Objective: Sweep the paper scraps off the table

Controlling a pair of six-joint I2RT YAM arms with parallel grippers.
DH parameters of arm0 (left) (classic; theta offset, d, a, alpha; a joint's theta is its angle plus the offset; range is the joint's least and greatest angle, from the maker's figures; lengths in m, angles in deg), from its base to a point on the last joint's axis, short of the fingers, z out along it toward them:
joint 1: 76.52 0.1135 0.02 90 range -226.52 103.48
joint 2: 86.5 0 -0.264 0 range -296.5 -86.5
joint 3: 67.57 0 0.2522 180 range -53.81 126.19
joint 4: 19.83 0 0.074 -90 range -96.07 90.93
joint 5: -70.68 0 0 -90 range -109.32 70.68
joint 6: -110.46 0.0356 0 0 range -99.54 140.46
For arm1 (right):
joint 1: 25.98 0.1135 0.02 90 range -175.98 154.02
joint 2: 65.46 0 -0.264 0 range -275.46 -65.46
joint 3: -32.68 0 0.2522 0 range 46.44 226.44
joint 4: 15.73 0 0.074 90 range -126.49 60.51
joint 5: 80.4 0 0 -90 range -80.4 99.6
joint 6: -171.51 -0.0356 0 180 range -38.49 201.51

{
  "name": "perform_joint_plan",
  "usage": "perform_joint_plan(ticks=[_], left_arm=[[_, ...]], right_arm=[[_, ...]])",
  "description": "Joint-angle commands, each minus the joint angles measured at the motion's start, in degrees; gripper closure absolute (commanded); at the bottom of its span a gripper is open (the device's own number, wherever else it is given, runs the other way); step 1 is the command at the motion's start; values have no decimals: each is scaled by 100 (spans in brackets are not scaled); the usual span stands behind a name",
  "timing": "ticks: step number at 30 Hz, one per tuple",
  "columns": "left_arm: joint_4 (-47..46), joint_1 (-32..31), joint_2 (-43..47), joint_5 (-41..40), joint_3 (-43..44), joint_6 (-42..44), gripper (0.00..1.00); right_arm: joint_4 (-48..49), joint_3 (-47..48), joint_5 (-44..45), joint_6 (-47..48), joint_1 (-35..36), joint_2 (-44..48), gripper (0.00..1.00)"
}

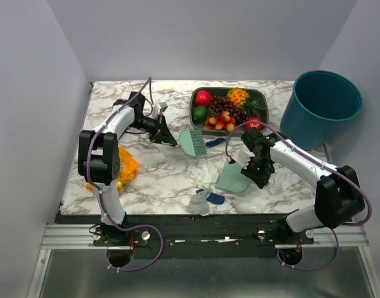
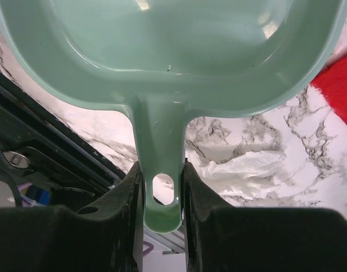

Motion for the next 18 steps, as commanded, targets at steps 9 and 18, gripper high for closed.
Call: perform_joint_plan(ticks=[9, 18], left_arm=[[3308, -42, 1053, -2849, 588, 4659, 100], [3325, -86, 1134, -3009, -71, 4767, 100]], right_arm=[[-584, -829, 595, 1647, -20, 1762, 99], [-946, -1042, 332, 2018, -11, 1448, 99]])
